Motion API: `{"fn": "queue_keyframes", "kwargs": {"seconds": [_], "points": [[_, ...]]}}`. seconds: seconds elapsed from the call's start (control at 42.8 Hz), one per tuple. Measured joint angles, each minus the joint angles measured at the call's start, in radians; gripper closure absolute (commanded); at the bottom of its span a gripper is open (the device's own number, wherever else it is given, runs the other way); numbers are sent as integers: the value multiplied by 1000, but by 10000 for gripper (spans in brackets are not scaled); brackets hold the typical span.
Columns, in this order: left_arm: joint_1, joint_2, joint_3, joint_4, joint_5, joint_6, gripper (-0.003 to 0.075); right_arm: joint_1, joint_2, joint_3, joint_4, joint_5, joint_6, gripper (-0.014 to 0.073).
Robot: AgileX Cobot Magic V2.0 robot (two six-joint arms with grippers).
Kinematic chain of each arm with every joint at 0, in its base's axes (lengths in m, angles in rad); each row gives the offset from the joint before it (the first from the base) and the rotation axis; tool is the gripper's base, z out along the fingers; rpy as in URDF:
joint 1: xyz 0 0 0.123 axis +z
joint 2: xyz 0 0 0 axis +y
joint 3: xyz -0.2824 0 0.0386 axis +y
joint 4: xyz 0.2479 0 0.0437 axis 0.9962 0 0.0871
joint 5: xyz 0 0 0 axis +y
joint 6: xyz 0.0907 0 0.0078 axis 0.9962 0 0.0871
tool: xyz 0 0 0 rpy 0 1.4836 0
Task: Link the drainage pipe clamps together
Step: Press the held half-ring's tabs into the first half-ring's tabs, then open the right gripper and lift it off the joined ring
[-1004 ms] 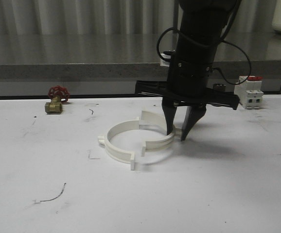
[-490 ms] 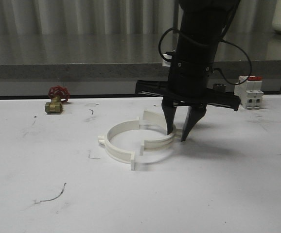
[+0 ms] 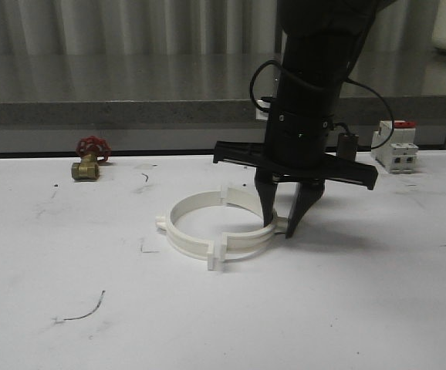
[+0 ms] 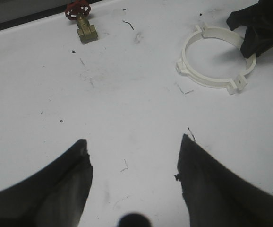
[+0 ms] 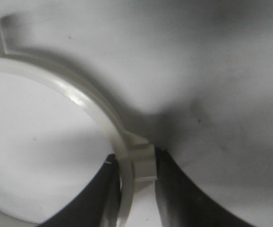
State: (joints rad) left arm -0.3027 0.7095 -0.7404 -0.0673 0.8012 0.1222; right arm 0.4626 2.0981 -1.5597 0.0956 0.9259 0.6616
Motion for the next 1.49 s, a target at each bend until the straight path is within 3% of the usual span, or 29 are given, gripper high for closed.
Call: {"fn": "queue_keyframes", "kwargs": {"seconds": [0.561,0.794,0.888,1.355,1.495], "points": [[0,0,0,0,0,0,321,0,11,-8,15,-4,0,436],[0,0,0,0,0,0,321,0,13,-8,19,-6,0,226],[0,0,0,0,0,0,321,0,13,-10,25,-11,-2,187],[0,0,0,0,0,0,321,0,-56,-8,-10,-20,-13,188],[0,0,0,0,0,0,321,0,-132,-6,-10,-16,-70,188]]}}
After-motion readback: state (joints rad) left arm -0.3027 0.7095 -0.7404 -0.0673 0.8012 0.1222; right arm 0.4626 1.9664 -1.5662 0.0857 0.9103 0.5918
